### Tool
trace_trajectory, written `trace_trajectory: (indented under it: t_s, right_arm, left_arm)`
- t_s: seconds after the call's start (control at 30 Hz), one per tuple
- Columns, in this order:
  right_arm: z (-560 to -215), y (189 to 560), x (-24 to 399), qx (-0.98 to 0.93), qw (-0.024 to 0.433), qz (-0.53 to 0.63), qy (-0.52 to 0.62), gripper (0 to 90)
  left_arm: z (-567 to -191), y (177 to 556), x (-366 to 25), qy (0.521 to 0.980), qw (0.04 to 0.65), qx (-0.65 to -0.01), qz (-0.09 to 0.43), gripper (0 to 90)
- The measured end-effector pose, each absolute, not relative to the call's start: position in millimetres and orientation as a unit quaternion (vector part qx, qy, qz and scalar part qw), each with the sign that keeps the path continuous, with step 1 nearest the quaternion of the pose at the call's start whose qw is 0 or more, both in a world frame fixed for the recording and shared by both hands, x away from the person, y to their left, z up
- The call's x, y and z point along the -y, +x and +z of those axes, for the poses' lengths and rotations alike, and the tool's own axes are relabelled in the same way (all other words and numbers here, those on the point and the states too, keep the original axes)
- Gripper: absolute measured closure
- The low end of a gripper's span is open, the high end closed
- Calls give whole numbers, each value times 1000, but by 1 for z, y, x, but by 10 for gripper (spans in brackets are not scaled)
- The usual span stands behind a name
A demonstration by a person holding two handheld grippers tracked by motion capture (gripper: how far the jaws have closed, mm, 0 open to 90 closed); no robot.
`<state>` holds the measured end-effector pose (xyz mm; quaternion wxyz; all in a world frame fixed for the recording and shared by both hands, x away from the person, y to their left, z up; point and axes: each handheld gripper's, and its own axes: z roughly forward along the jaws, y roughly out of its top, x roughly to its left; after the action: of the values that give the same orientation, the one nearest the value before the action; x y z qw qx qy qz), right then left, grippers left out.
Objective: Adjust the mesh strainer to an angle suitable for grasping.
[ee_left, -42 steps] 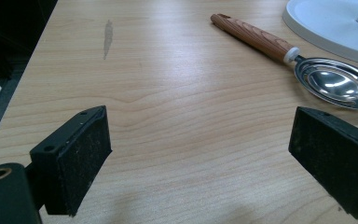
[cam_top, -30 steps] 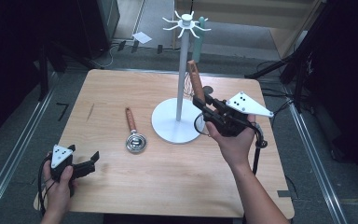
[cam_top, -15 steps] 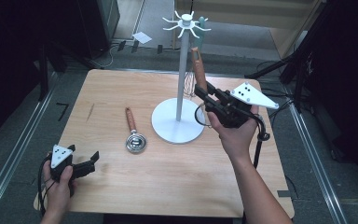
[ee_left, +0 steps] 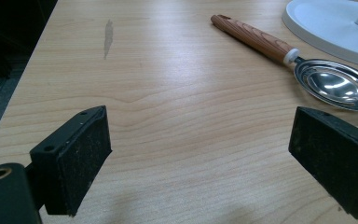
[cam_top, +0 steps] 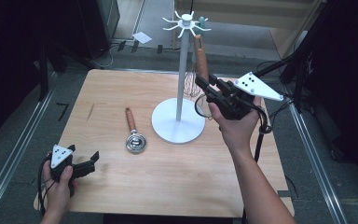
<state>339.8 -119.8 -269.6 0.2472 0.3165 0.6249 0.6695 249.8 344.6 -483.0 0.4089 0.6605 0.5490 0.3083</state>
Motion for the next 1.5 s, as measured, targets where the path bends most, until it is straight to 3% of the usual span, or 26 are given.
trace_trajectory:
  t_s: [0.27,1.13,1.5]
  right_arm:
    - [-267,346,119,-623,248,668,321,719]
    - [-272,360,119,-625,190,679,335,715]
    - [-269,358,120,-613,225,672,348,614]
  left_arm:
    - [-483,250,-345,661,409,-549,308,61]
    - [-483,250,-345,661,408,-549,308,61]
    - [-483,250,-345,662,408,-548,308,61]
